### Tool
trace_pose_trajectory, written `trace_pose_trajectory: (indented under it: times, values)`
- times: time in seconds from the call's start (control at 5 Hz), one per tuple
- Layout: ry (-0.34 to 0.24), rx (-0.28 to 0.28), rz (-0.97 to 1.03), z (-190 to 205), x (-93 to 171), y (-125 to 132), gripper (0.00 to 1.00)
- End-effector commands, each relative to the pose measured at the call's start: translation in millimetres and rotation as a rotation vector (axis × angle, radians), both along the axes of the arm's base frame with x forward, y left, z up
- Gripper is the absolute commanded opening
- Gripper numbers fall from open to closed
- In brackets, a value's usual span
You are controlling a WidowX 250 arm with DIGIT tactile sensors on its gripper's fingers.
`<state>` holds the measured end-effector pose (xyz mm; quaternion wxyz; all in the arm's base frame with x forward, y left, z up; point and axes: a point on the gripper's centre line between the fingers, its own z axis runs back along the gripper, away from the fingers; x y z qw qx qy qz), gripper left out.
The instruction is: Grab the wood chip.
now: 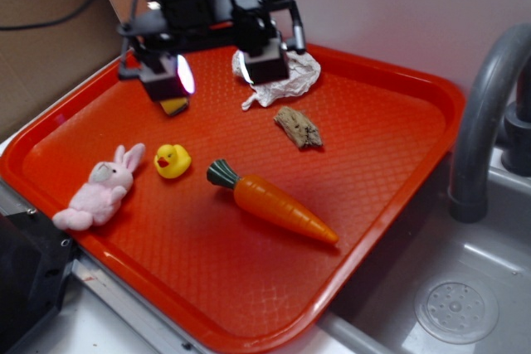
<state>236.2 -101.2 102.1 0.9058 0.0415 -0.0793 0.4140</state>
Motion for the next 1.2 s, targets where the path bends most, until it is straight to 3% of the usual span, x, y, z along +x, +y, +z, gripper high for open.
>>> trace_pose_trajectory:
  times: [0.0,0.6,0.8,1.0]
  values:
    - [-0.070,-0.109,0.008,-23.7,48.4,20.6,1.00]
    - [0.029,-0.261,-0.019,-75.8,71.8,-1.5,1.00]
    - [0.040,-0.255,-0.010,-71.6,65.5,1.5,0.00]
    - [0.079,-0.177,0.012,-58.9,59.1,8.0,0.00]
